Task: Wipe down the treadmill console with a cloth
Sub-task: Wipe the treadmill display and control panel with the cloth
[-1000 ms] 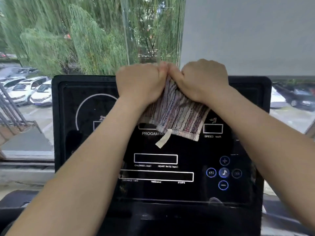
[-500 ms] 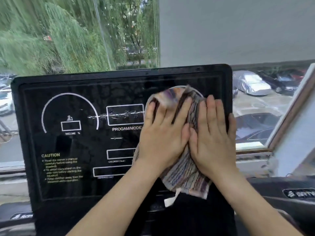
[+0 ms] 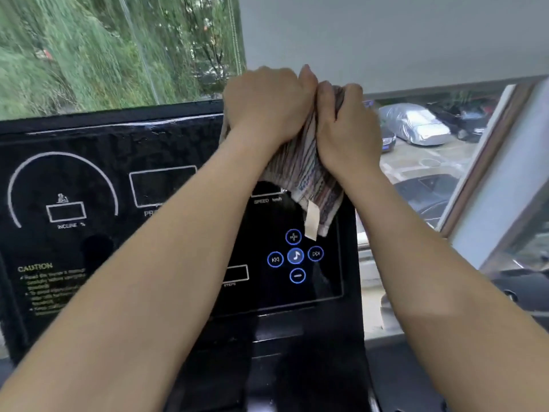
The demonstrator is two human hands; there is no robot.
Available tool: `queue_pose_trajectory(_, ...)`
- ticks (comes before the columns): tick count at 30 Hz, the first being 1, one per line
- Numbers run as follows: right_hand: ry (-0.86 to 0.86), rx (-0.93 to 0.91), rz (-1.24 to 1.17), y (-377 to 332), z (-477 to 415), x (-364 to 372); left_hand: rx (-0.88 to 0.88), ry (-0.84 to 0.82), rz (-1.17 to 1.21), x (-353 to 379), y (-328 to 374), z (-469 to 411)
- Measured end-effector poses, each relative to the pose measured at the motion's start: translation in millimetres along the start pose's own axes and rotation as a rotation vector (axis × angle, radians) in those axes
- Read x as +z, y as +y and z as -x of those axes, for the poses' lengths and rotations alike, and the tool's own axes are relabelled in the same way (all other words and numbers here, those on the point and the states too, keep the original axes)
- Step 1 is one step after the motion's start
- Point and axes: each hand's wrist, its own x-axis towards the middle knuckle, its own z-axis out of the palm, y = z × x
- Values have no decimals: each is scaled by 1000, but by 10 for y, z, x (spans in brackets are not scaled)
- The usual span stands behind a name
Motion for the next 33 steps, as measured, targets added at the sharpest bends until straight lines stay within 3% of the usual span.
queue_pose_trajectory(4,-50,176,-113,265,373,17,160,277,27,336,187,372)
queue_pose_trajectory(8,-73,265,-80,593,1000,20,373,222,102,555,293,868)
queue_pose_trajectory(17,-190,354,0,1212,2435,-50,476,60,68,1051,312,2338)
queue_pose_trajectory(22,-112,117,145,1099,2263,-22,525,85,-13,953,90,2124)
queue_pose_trajectory(28,36,-269,267,377,1167,164,240,195,-14,604,-381,1204)
queue_pose_trajectory(33,-48,-568,366,-311,996,585,-40,211,-31,504,-1114,1191)
